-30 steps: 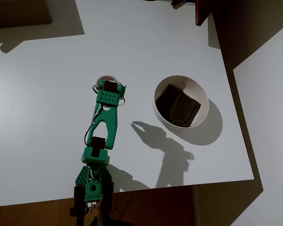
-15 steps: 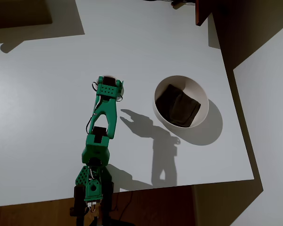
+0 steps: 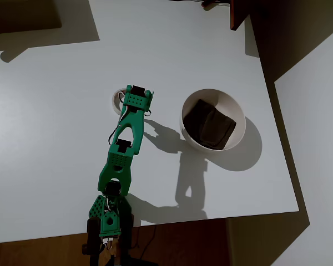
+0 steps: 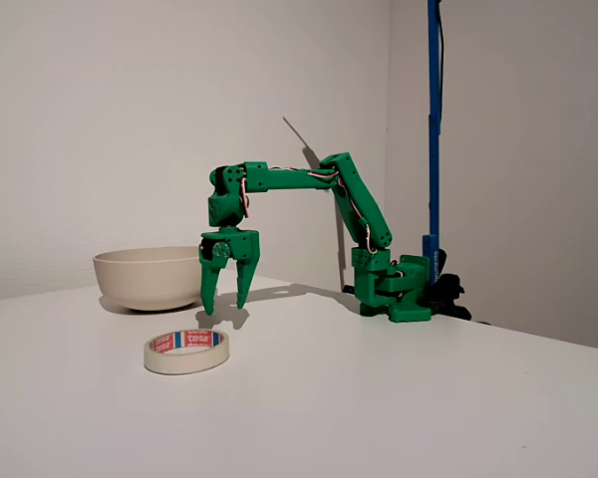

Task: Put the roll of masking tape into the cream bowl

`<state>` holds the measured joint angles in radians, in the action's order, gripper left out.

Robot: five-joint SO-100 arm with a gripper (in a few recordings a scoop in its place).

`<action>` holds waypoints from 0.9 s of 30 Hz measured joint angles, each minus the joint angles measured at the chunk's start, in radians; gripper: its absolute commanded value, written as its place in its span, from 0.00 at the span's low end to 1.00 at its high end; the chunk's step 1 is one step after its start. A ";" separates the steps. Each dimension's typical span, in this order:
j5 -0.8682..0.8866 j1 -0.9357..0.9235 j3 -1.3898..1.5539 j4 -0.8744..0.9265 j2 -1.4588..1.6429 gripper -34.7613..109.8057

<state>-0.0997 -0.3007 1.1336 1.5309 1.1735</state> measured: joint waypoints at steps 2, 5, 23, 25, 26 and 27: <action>0.000 0.000 -0.014 0.002 0.000 0.38; 0.000 0.005 -0.017 0.002 0.000 0.38; 0.009 0.098 -0.020 -0.011 -0.038 0.39; 0.009 0.092 -0.020 -0.012 -0.038 0.39; 0.009 0.089 -0.020 -0.012 -0.043 0.39; 0.009 0.089 -0.020 -0.012 -0.048 0.39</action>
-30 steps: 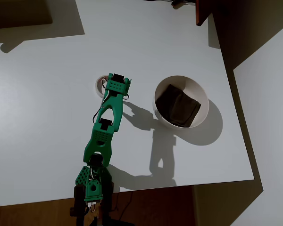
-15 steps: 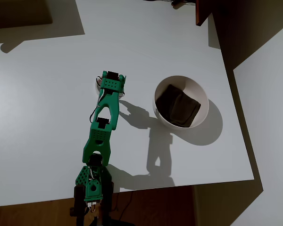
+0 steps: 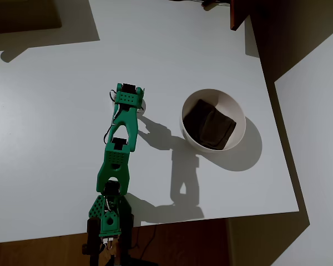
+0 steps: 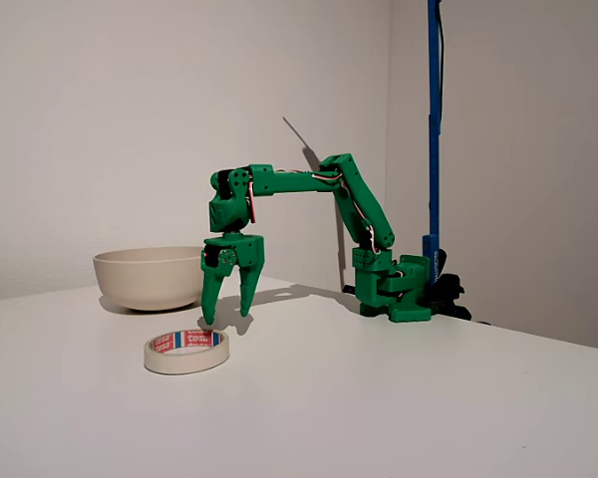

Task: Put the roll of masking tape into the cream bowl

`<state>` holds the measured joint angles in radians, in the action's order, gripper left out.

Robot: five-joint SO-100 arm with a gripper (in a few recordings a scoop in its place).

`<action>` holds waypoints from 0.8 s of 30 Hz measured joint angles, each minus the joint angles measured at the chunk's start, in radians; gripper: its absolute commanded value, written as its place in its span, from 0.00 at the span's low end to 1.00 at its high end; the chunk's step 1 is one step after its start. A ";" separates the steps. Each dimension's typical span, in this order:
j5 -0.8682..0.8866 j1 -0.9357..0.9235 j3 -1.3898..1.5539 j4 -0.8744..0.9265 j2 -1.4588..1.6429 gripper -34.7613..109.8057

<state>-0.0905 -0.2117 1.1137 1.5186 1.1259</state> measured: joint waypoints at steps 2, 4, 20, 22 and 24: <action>0.000 0.000 0.000 0.000 -0.003 0.39; 0.000 -0.003 0.000 0.000 -0.015 0.39; 0.000 -0.023 -0.069 0.012 -0.061 0.39; 0.000 -0.020 -0.069 0.012 -0.063 0.39; 0.000 -0.014 -0.069 0.008 -0.074 0.39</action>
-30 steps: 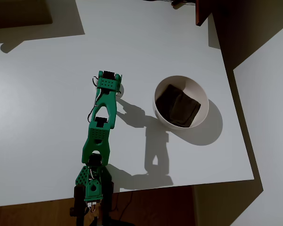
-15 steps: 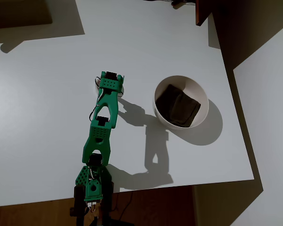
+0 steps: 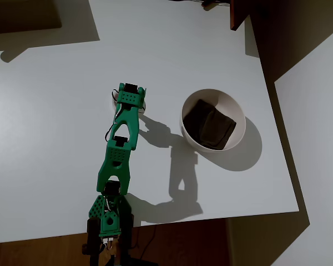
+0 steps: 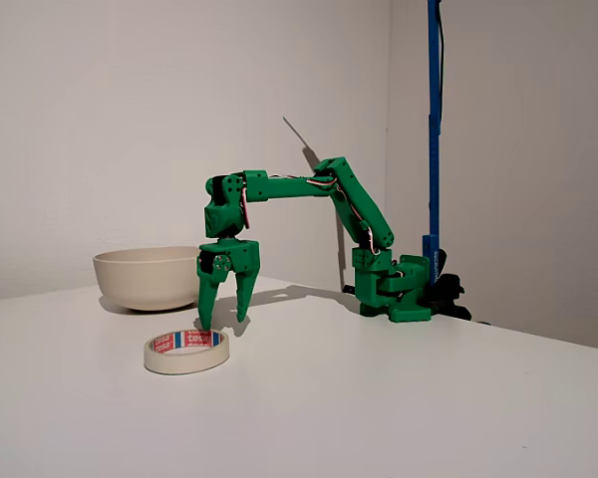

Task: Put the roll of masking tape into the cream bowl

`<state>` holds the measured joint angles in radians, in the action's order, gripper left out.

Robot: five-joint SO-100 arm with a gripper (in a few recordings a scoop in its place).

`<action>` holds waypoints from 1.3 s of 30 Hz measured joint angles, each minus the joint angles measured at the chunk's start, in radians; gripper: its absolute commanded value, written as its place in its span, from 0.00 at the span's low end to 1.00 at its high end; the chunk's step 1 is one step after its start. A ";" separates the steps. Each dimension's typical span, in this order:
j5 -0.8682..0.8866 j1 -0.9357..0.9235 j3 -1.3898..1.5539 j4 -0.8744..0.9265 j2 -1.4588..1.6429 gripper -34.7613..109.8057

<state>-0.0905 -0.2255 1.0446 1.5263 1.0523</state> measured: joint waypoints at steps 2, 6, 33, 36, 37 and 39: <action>0.000 0.003 0.000 -0.005 -0.003 0.39; 0.000 0.003 -0.002 -0.011 -0.015 0.39; 0.018 0.021 -0.195 -0.038 -0.218 0.32; 0.018 0.029 -0.204 -0.043 -0.227 0.26; 0.018 0.029 -0.206 -0.043 -0.229 0.21; 0.018 0.032 -0.206 -0.043 -0.230 0.18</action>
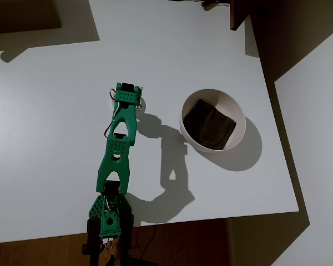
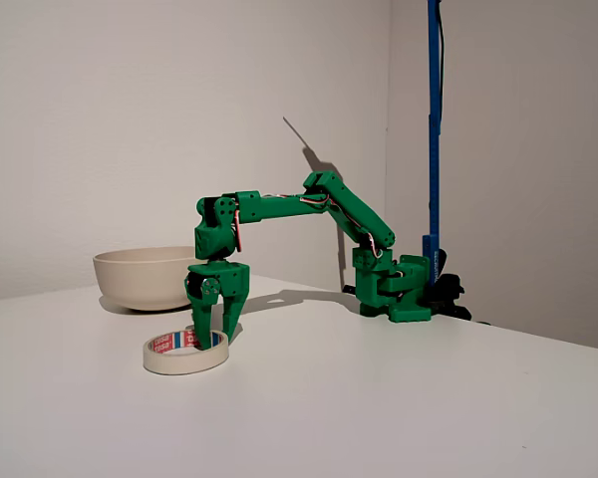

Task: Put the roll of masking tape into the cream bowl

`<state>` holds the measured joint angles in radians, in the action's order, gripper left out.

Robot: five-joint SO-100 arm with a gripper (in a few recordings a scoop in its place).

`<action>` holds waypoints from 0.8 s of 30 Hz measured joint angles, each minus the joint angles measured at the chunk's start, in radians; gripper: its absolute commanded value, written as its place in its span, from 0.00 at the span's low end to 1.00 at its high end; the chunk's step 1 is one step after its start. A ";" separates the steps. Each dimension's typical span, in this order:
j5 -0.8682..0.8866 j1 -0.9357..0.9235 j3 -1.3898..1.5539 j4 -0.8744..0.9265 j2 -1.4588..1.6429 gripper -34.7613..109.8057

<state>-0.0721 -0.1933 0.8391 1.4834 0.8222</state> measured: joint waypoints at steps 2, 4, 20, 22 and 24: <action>-0.006 0.008 0.000 0.000 0.000 0.18; 0.009 0.009 -0.003 0.002 0.000 0.18; 0.032 0.011 -0.017 0.021 0.092 0.18; 0.037 0.011 -0.017 0.043 0.164 0.18; 0.044 0.011 -0.017 0.060 0.242 0.18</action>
<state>-0.0276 -0.1825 0.8222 1.5432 1.0646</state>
